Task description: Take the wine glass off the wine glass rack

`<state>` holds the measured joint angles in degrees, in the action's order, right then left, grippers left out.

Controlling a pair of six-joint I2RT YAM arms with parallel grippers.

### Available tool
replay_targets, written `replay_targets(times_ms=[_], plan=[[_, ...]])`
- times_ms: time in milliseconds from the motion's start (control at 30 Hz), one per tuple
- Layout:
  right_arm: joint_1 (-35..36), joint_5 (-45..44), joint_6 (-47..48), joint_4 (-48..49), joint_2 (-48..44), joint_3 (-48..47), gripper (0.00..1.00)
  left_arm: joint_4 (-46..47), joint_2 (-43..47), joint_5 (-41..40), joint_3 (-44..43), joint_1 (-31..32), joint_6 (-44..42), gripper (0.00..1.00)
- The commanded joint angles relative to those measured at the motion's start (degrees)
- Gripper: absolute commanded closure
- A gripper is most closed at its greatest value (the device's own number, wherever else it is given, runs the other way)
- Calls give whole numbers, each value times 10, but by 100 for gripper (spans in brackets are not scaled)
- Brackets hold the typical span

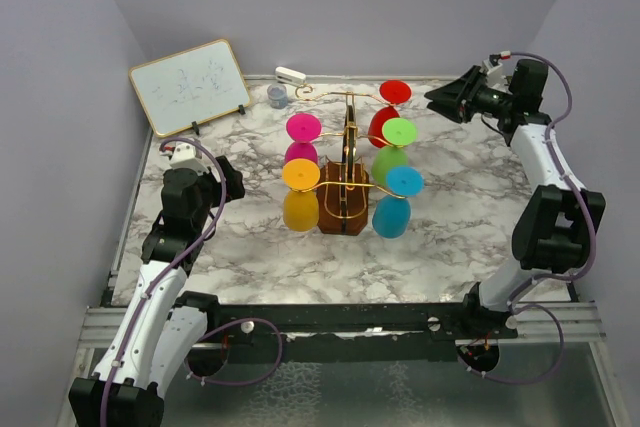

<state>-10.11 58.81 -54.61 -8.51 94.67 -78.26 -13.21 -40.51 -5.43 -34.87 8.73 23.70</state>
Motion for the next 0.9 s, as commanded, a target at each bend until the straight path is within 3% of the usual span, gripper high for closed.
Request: replay_targets(times_ms=[0, 667, 867], plan=[[24, -20, 8, 4, 23, -28, 58, -1, 6, -4, -12, -1, 5, 11], [73, -53, 10, 4, 101, -91, 59, 2, 4, -7, -11, -1, 3, 11], [80, -52, 7, 14, 110, -96, 66, 2, 3, -8, -11, -1, 4, 11]])
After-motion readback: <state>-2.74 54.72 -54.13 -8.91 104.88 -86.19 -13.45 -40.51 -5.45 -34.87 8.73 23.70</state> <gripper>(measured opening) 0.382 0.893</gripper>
